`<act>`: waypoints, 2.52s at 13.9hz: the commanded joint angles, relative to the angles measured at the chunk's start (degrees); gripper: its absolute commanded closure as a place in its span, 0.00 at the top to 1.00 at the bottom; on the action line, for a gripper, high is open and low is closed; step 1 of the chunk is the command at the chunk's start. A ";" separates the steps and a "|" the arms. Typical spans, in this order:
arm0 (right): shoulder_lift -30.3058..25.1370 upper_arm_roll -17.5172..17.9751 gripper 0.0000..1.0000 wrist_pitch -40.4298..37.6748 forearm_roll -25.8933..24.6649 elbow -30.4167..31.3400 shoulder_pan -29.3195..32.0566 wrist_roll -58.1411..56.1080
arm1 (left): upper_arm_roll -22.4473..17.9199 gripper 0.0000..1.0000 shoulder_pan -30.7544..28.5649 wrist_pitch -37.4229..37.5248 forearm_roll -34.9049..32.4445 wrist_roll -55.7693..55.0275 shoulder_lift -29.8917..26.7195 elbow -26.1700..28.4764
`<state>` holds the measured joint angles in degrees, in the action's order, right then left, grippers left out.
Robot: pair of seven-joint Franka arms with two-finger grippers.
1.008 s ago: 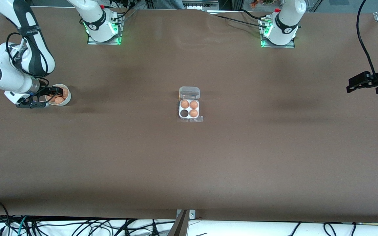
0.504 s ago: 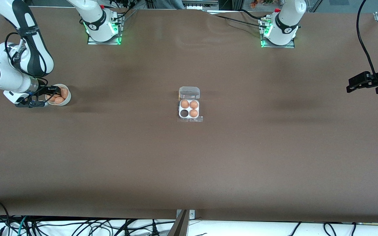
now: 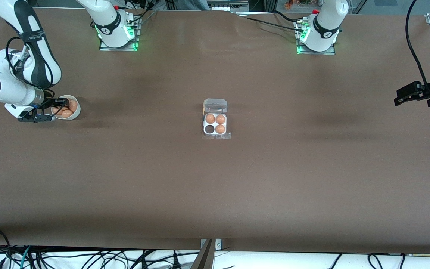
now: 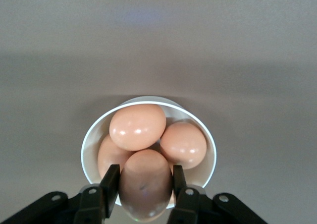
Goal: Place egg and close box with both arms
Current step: 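Lift the brown egg out of the bowl with the right gripper, then carry the egg to the clear carton and lower it into the empty slot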
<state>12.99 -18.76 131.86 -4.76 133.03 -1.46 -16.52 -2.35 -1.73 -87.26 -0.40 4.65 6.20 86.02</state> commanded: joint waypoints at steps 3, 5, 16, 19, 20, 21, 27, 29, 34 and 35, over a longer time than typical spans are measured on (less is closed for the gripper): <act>-0.42 0.31 0.36 -10.71 -0.60 -6.88 -1.60 0.17 | 0.15 1.00 -0.20 1.12 0.40 -0.35 0.39 -1.21; -0.25 0.31 0.36 -16.78 -0.60 -11.36 -2.66 1.57 | 0.15 1.00 -0.11 1.12 0.40 -0.35 0.31 -1.21; 13.80 0.31 0.36 -33.16 13.18 -40.63 -27.34 29.85 | 0.15 1.00 -0.11 1.13 0.40 -0.43 0.39 -1.21; 20.56 0.31 0.36 -32.64 21.00 -48.45 -32.44 37.06 | 0.15 1.00 -0.11 1.13 0.40 -0.43 0.39 -1.21; 22.15 0.31 0.36 -32.28 22.85 -50.39 -34.29 39.96 | 0.15 1.00 -0.20 1.13 0.40 -0.43 0.39 -1.21; 24.08 0.31 0.36 -32.02 23.74 -52.67 -35.87 43.12 | 0.15 1.00 -0.20 1.04 0.40 -0.43 0.39 -1.21; 30.34 3.99 0.35 -22.97 29.90 -58.23 -40.63 54.82 | 0.15 1.00 -0.20 1.13 0.40 -0.43 0.39 -1.21; 31.04 6.53 0.35 -21.13 29.81 -58.23 -40.64 56.51 | 0.15 1.00 -0.20 1.13 0.40 -0.43 0.39 -1.21; 32.44 7.34 0.35 -20.59 29.99 -58.23 -43.62 57.99 | 0.15 1.00 -0.20 1.13 0.40 -0.43 0.39 -1.21; 32.88 7.34 0.35 -20.07 29.90 -58.23 -44.49 58.96 | 0.15 1.00 -0.20 1.13 0.40 -0.43 0.39 -1.21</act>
<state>44.36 -11.29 111.49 24.19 76.50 -44.61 40.43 -2.32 -1.72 -87.13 -0.40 4.65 6.22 86.02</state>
